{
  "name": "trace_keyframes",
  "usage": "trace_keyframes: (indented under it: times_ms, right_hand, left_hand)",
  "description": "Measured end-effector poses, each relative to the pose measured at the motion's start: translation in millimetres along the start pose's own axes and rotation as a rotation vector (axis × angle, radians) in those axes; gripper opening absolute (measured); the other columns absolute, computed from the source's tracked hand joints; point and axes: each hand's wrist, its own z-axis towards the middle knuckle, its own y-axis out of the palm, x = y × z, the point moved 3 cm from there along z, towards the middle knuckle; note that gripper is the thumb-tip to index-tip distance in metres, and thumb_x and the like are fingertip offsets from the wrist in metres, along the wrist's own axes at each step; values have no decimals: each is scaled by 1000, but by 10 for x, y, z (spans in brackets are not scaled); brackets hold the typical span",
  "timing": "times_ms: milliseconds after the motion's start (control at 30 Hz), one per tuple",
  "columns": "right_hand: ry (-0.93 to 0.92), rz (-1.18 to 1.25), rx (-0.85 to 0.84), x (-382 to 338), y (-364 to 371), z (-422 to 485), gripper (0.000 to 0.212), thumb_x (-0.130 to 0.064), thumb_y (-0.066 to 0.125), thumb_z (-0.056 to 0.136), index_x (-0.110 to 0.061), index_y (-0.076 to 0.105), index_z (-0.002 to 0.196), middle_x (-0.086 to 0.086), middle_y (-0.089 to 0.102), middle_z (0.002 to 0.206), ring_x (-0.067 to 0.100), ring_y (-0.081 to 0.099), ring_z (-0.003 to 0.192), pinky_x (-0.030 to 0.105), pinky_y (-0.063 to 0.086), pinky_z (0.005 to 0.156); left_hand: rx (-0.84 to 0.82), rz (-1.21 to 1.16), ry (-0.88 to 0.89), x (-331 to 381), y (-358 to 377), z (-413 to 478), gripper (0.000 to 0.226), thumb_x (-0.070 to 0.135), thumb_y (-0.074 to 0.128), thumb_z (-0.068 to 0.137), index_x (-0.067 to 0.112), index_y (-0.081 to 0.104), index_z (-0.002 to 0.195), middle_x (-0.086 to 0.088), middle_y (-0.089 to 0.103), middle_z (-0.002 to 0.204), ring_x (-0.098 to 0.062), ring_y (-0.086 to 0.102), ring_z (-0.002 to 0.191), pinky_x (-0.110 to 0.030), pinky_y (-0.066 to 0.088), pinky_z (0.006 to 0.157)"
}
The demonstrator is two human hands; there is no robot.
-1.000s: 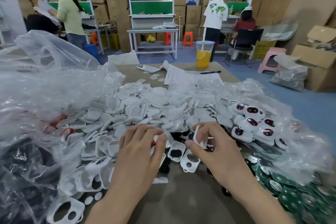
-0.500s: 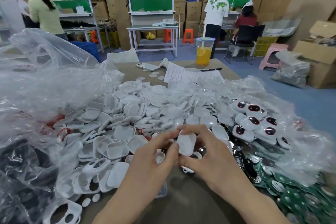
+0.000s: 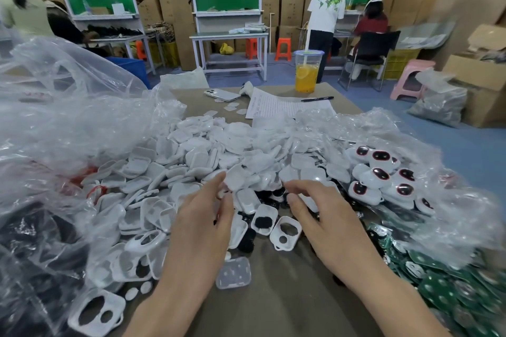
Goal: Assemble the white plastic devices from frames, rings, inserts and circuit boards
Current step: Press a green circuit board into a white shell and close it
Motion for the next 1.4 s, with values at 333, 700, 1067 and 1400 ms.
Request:
trace_keyframes:
  times_ms: [333,700,1067,1400]
  right_hand:
    - [-39,-269,-18,43,32,1,29,-41,46,99,-33,64,119,-19,62,118,8,45,120,31,34,107]
    - [-32,-362,-127,112,95,-36,34,-53,44,99,-37,63,122,-12,42,146,7,17,135,27,14,119]
    - [-54,-342,-121,116,108,-47,22,-46,50,99,-31,64,103,-10,42,147,8,18,138,34,16,119]
    - [118,146,47,-4,-44,16,8,-45,62,94,-41,63,87,-22,66,90,-10,54,96,2,36,75]
  left_hand:
    - [-163,414,237,-42,-135,6,37,50,49,94,31,67,120,16,58,123,-13,38,128,-27,24,108]
    - [-259,446,274,-120,-129,11,41,55,54,94,37,62,129,15,48,139,-10,27,137,-35,23,117]
    - [11,384,217,-62,-226,55,13,25,64,96,18,74,101,9,71,101,-23,64,104,-42,47,92]
    - [36,397,132,-45,-251,53,26,26,58,98,19,68,122,4,67,121,-26,54,122,-39,32,100]
